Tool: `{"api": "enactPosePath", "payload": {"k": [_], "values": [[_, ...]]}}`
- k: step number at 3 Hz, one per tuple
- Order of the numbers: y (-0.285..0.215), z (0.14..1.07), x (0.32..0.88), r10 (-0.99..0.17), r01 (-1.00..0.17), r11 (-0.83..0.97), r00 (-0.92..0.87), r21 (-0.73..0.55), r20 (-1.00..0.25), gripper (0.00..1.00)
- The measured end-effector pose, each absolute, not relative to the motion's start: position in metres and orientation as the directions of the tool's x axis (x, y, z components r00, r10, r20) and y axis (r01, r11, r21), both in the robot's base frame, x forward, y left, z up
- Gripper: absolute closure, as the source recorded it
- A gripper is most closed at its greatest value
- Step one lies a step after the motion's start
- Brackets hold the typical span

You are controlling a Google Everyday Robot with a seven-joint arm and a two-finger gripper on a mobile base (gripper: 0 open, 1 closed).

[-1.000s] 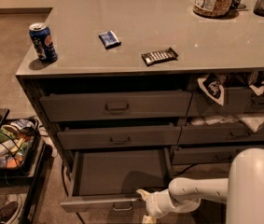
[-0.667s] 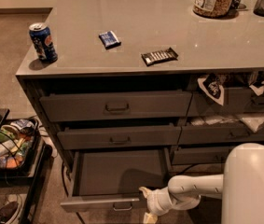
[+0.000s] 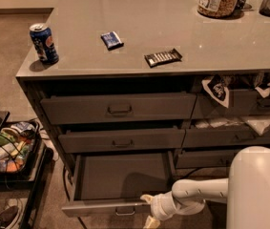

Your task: Close bottom drawer

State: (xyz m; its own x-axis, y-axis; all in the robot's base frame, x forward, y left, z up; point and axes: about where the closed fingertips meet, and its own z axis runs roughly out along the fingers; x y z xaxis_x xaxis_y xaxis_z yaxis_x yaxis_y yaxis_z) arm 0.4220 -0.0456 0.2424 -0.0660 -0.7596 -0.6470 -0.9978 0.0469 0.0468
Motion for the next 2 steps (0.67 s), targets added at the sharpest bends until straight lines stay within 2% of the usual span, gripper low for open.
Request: {"api": "enactPosePath", "payload": {"k": [2], "values": [[-0.0446, 0.2411, 0.4223, -0.760, -0.998, 0.045, -0.064, 0.045, -0.647, 0.65]]}}
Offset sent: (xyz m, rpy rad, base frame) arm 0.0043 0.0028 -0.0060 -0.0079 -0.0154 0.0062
